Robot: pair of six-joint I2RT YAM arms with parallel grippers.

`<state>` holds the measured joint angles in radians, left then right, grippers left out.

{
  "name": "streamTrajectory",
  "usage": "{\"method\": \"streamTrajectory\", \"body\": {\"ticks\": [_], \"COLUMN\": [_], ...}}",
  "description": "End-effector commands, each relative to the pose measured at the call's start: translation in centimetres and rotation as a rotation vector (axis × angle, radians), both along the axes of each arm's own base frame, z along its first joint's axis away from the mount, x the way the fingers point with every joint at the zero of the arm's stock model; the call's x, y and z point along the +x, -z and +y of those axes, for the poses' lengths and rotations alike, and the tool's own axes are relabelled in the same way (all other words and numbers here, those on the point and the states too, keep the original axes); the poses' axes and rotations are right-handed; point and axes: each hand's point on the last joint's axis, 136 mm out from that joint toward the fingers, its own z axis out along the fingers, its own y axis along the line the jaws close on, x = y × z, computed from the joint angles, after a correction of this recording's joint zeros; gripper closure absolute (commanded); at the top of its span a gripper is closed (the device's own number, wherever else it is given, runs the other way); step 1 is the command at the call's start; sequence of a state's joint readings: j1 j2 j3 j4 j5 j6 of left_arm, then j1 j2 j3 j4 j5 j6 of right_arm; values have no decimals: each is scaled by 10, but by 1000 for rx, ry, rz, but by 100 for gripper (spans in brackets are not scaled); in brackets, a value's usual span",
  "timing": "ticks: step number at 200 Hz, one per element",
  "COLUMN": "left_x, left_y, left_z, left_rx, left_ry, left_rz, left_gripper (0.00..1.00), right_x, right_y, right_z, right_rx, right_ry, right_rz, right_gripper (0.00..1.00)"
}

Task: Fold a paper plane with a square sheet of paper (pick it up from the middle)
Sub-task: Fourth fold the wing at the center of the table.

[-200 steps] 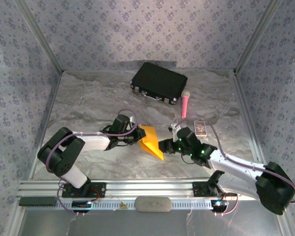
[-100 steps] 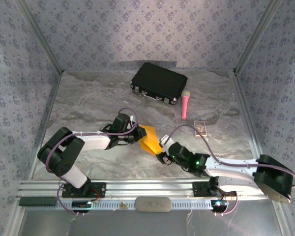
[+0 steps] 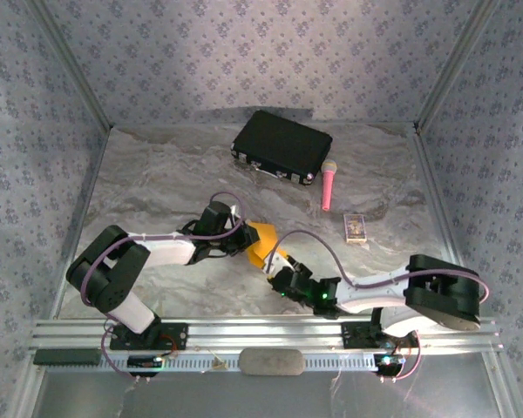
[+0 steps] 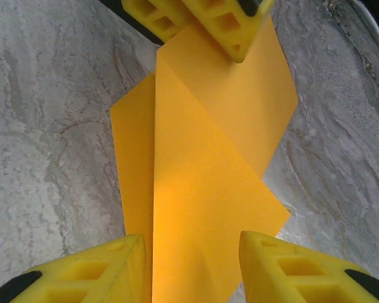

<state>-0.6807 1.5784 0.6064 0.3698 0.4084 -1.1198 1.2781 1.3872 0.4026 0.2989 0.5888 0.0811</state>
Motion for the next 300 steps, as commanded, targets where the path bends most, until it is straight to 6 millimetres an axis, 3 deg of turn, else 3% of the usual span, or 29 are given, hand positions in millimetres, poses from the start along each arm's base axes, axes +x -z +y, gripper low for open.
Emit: {"method": "streamTrajectory", "body": {"ticks": [1,52,162,242,300], "left_x": [3,3,3,2,3], "left_y": [-17,-19,-20,-20,-22], "left_z": [-6,-6,-7,-7,-7], "left_rx": [-33,-38,-37,-41,-44], "left_ry": [20,20,24,28,27], "left_rz": [-33,-36,-38,-41,-43], "left_gripper": [86,86,86,91,98], "right_x": [8,12,9,12,13], "right_y": [-11,4,8,12,14], "right_z": [9,9,6,2,-1], "right_rx": [8,-51,-12,-26,-27], "right_ry": [25,57,60,80,94], "right_rz": [-60,-77,-44,-40,-43], "right_gripper": [56,60,75,72,76]}}
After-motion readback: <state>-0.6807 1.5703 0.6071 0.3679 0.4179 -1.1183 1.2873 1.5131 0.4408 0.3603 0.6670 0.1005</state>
